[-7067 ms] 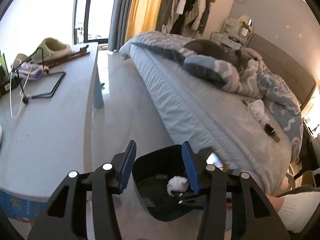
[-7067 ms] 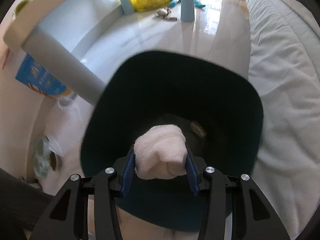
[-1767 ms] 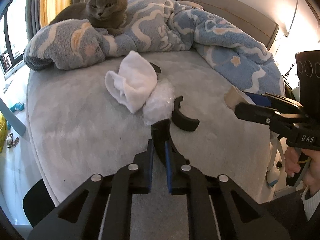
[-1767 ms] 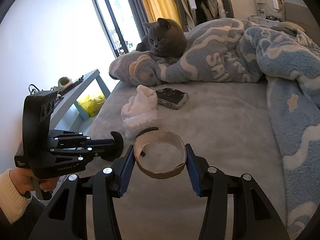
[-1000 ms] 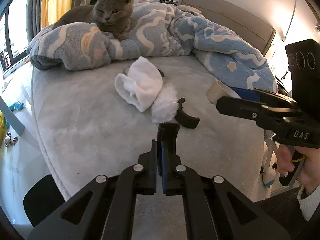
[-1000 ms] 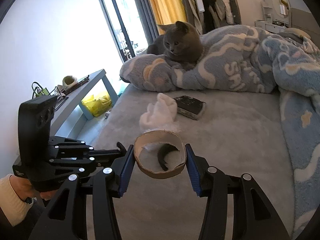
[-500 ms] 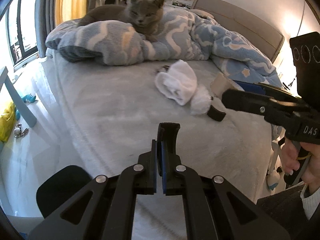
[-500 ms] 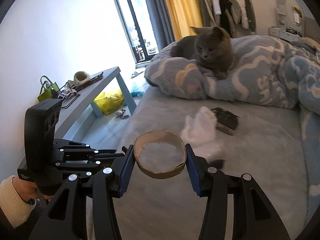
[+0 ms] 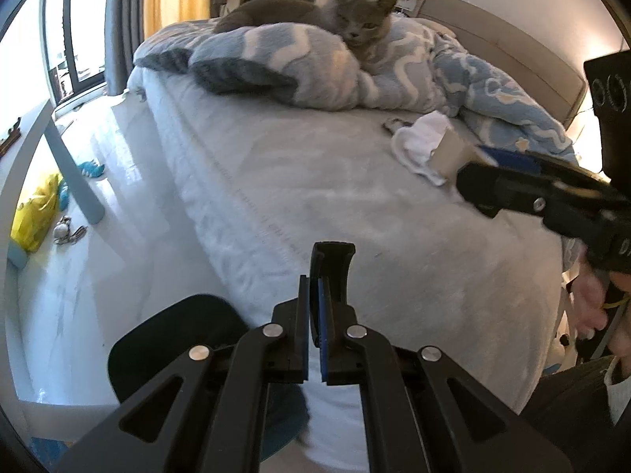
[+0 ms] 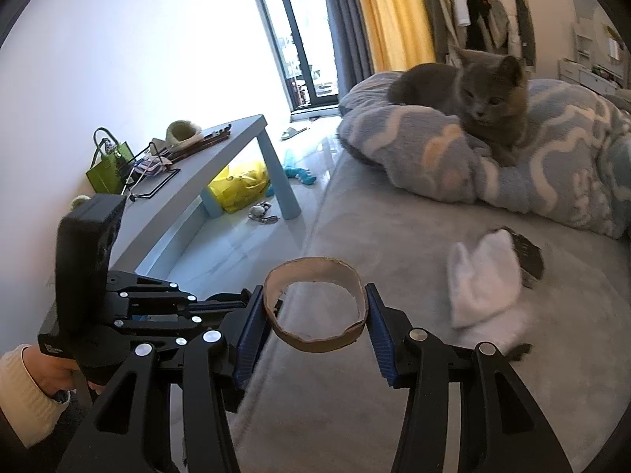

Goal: Collect trash
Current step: 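Carry the tape roll and black piece over the green bin with both tools, then open the left tool to drop the black piece into the bin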

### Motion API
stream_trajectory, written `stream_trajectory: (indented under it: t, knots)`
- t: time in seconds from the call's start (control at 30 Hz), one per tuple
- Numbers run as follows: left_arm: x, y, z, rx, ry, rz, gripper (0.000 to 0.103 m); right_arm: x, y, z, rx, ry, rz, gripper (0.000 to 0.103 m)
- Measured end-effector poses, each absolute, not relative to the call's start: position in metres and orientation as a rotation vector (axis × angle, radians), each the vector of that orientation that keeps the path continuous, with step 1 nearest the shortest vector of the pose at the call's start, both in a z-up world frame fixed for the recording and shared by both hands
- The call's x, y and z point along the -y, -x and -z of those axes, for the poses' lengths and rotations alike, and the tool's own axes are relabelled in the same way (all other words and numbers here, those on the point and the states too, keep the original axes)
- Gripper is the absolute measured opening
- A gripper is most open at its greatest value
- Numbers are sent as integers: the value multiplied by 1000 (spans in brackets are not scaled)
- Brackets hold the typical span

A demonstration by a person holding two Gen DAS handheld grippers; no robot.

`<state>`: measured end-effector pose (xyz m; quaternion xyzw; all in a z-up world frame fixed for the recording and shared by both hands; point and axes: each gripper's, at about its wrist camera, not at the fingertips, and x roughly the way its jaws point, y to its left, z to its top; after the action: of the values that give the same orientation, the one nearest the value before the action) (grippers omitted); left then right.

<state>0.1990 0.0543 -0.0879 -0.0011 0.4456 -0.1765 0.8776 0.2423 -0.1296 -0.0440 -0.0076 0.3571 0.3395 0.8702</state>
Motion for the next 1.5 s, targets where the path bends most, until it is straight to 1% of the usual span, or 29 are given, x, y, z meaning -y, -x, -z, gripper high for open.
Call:
stream_trajectory:
  t: [0.23, 0.87, 1.13, 1.2, 1.23, 1.27, 1.3, 1.33, 1.37, 1.4, 1.47, 1.5]
  knots:
    - [-80, -197, 111, -993, -12, 320, 5, 96, -241, 43, -754, 27, -747, 50]
    - [-152, -186, 204, -1248, 4, 208, 5, 22, -240, 54, -814, 65, -819, 50]
    - [-165, -171, 224, -1317, -1, 222, 5, -9, -239, 67, -852, 87, -843, 50]
    - [-169, -168, 226, -1327, -5, 221, 9, -14, -239, 69, -859, 93, -845, 50]
    - [-171, -165, 226, -1331, -6, 223, 12, -17, -239, 70, -862, 95, -846, 50]
    - [-174, -164, 225, -1331, -8, 220, 19, -20, -239, 72, -865, 98, -846, 50]
    - [-176, -163, 223, -1324, -9, 213, 24, -22, -239, 73, -868, 100, -847, 50]
    - [-180, -162, 221, -1316, -5, 208, 33, -25, -239, 75, -872, 103, -848, 50]
    - [-184, -161, 218, -1306, 1, 202, 38, -27, -239, 77, -876, 106, -848, 50]
    - [-187, -160, 216, -1301, 2, 196, 40, -30, -240, 79, -881, 108, -849, 50]
    - [-196, -157, 210, -1282, 2, 178, 48, -34, -240, 82, -889, 113, -850, 50]
    - [-198, -156, 207, -1275, 2, 172, 48, -37, -240, 85, -893, 115, -850, 50]
